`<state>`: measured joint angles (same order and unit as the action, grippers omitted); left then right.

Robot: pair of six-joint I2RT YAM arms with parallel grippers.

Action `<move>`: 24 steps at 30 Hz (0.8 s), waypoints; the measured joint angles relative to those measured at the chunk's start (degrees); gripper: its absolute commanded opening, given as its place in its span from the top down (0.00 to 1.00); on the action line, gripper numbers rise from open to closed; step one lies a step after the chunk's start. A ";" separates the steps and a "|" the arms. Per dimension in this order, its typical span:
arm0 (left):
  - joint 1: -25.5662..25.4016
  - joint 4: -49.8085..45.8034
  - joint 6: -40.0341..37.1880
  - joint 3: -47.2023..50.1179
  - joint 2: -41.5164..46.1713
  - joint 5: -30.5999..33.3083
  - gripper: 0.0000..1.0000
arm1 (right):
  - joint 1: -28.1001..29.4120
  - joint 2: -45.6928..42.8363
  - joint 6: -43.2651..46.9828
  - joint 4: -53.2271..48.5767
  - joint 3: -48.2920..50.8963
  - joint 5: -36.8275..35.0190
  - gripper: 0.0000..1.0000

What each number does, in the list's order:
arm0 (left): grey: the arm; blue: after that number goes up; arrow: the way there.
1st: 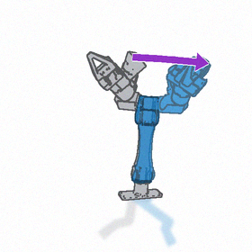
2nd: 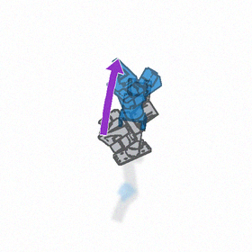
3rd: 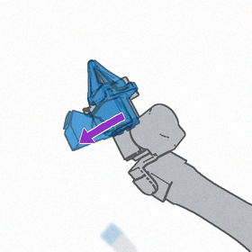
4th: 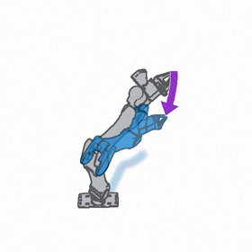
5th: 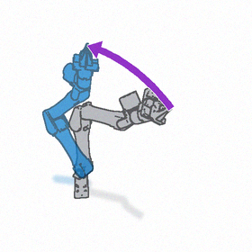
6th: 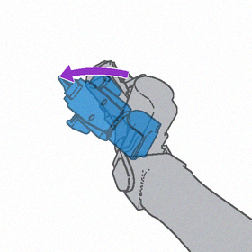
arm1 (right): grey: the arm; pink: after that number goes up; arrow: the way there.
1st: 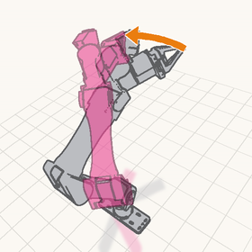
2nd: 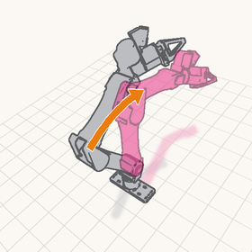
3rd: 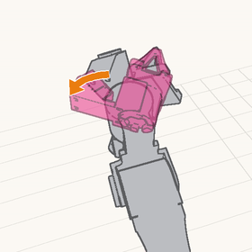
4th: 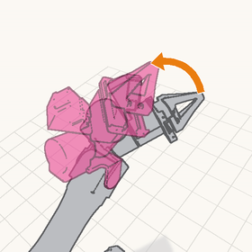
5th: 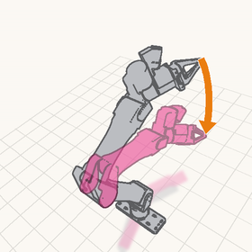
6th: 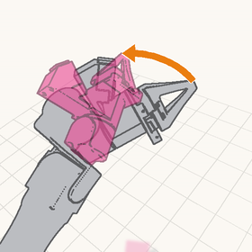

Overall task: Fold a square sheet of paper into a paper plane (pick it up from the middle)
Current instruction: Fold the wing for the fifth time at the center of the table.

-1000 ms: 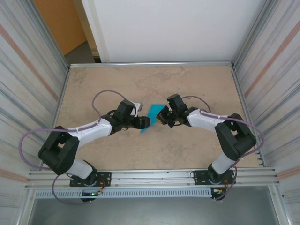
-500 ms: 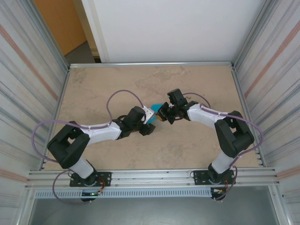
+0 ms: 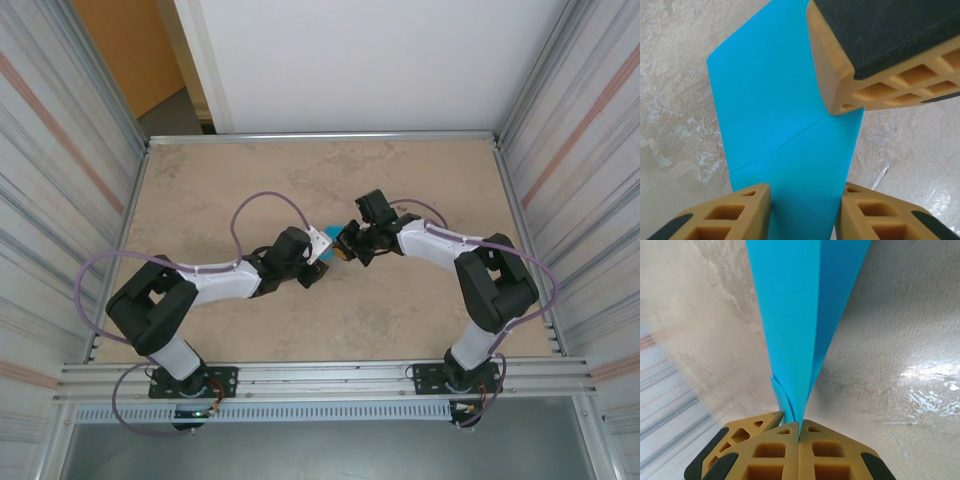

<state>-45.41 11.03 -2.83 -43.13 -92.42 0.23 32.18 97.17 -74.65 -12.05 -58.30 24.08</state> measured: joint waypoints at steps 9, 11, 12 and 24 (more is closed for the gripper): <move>-0.09 1.92 0.00 0.74 -1.55 -1.92 0.71 | 0.04 0.74 0.00 -0.07 0.00 0.04 0.95; -0.09 2.43 0.04 0.79 -2.40 -2.34 0.72 | 0.04 1.09 -0.07 -0.11 0.00 0.04 0.93; -0.09 2.58 0.04 0.79 -2.71 -2.60 0.72 | 0.04 1.18 -0.15 -0.22 0.00 0.04 0.91; 0.68 2.99 1.42 2.05 -4.13 -6.71 0.80 | -1.46 1.03 0.33 -3.23 0.00 0.00 0.52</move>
<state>-44.73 14.02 -1.41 -41.08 -96.55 -6.48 30.72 98.19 -74.32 -15.29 -58.30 24.08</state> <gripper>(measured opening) 0.202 0.444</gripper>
